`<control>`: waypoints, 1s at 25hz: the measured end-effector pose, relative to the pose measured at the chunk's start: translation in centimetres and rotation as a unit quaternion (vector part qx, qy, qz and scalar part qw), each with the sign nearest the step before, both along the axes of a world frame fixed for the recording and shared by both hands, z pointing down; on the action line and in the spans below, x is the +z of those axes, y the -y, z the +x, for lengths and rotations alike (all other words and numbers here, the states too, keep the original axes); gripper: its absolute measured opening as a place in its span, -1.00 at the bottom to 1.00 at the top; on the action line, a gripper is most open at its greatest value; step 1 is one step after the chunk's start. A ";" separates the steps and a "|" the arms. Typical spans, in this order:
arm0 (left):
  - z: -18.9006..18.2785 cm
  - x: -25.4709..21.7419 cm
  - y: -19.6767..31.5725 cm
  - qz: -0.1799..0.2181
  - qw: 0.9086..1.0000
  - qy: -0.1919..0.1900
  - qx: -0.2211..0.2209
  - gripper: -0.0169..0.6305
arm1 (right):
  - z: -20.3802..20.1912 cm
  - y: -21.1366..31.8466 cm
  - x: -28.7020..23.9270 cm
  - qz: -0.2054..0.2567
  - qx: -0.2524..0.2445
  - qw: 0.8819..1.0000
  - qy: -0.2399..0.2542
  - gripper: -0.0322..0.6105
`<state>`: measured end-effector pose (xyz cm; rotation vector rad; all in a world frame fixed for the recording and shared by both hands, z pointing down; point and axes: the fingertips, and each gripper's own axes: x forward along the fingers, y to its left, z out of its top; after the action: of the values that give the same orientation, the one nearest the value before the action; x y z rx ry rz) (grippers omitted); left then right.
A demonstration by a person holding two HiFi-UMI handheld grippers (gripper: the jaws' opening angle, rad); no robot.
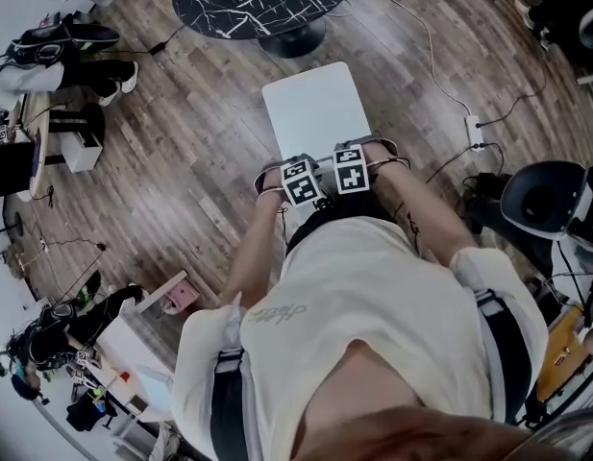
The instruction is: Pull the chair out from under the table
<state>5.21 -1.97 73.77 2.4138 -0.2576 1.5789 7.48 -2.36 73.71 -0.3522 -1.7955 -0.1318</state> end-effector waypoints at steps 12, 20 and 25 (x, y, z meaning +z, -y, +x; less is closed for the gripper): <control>1.1 0.0 -4.1 -0.003 1.000 0.006 0.008 -0.66 | 1.2 -4.1 0.2 -0.005 0.006 1.000 -0.013 -0.61; 1.2 0.2 -4.7 0.003 1.000 0.000 0.014 -0.66 | 1.3 -4.8 0.4 0.001 0.024 0.999 -0.021 -0.60; 1.9 0.4 -4.6 0.006 1.000 0.001 0.015 -0.65 | 1.9 -4.7 0.5 0.000 0.035 0.999 -0.021 -0.60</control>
<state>7.08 2.66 74.12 2.4357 -0.2317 1.5980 9.35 2.30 74.21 -0.2901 -1.7631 -0.0745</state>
